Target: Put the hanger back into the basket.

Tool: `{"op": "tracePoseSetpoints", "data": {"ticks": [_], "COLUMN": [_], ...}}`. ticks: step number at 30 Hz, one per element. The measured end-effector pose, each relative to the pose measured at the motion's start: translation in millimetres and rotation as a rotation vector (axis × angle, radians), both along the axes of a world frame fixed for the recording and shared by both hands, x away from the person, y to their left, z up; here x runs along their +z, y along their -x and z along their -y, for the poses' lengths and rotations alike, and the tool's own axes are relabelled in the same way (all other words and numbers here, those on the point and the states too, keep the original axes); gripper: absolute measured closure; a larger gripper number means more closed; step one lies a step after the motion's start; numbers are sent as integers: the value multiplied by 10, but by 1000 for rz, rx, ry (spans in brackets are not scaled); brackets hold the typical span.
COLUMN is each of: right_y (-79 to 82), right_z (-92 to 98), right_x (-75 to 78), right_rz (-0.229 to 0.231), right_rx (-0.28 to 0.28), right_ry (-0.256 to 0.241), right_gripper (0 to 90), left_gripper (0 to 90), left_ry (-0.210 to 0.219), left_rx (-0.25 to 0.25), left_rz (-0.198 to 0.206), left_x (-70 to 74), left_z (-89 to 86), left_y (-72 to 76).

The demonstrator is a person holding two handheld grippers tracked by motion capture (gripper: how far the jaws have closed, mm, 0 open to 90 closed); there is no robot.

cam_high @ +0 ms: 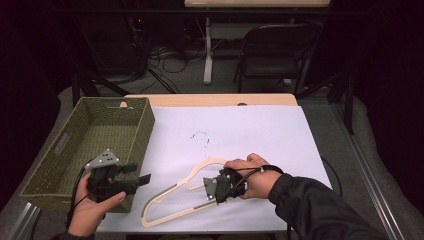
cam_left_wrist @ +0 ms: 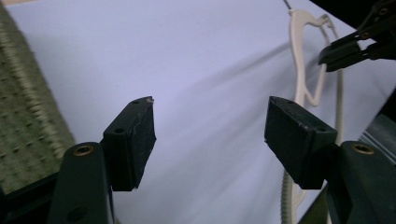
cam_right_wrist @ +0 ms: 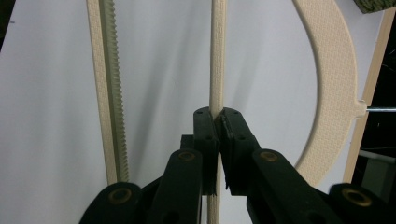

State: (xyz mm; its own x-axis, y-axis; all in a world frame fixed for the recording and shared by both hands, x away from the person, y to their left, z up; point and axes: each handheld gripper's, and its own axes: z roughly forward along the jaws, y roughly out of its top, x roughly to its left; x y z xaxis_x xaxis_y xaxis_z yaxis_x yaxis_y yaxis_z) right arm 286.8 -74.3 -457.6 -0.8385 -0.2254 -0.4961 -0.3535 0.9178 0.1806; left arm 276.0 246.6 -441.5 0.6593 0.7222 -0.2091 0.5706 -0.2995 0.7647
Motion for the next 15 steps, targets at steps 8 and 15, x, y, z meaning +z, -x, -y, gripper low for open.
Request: {"op": "tracePoseSetpoints", "data": {"ticks": [8,15], "right_y": [19,27], "right_z": [1,-16], "right_x": [2,-32], "right_rz": [24,36], "right_rx": [16,24], "right_ry": [0,-4], "right_gripper": [858,858], "left_gripper": [367,413], "left_ry": [30,30], "left_rx": [-103,-188], "left_rz": [-101,-179], "left_x": [-19,-77], "left_z": [255,499], "left_y": [-140,-248]}}
